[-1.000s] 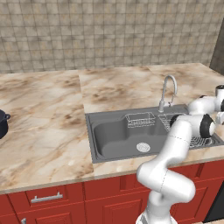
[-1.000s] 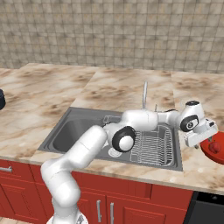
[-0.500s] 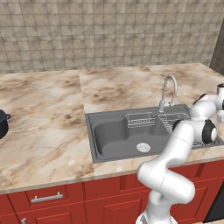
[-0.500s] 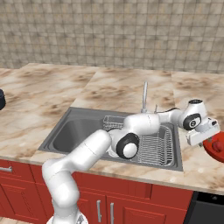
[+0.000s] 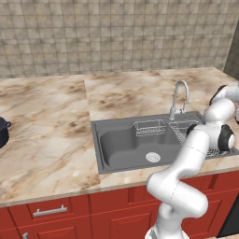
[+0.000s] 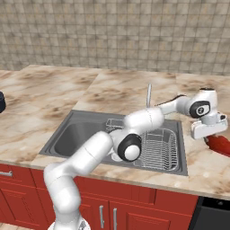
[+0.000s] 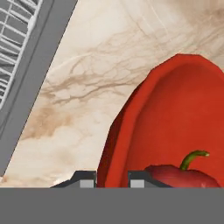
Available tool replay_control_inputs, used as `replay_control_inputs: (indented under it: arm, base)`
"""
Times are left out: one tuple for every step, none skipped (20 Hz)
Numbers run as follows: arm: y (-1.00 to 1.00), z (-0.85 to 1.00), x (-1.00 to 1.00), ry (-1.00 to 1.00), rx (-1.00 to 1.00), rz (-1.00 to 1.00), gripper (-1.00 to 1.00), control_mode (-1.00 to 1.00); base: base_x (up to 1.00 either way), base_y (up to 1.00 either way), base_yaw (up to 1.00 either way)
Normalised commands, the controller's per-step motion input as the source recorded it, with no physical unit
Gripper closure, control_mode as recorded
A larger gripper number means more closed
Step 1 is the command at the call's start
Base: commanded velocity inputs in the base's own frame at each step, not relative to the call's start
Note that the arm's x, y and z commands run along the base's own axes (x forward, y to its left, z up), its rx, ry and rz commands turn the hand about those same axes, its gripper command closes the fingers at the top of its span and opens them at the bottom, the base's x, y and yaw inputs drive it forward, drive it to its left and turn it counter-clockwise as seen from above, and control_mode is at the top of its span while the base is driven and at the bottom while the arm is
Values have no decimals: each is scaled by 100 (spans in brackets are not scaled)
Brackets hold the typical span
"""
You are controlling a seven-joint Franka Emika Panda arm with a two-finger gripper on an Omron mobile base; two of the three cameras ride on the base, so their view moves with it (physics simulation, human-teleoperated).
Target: Pick the bell pepper from the sink and place it in the bowl. Then pick the bowl and place it in the microwave. Then close the microwave door and press the start button.
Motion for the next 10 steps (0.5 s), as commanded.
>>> replay_control_inputs:
  arm:
    - [86,100,-74,0,0,0,100,-100]
    - [87,100,-80,-4,0,0,100,-100]
    - [89,100,-79,-4,0,0,100,-100]
    - [88,100,-81,-4,0,0,100,-100]
    - [91,100,-79,-5,0,0,100,-100]
    - [97,99,-75,-6,0,0,100,-100]
    - [97,95,-76,-7,0,0,100,-100]
    - [98,89,-76,-8,0,0,100,-100]
    - [100,81,-77,-9,0,0,100,-100]
    - [100,71,-84,-8,0,1,100,-100]
  base:
    - [0,0,0]
    - [0,0,0]
    - [0,0,0]
    - [0,0,0]
    - [0,0,0]
    - [0,0,0]
    - [0,0,0]
    - [0,0,0]
    - [0,0,0]
    - [0,0,0]
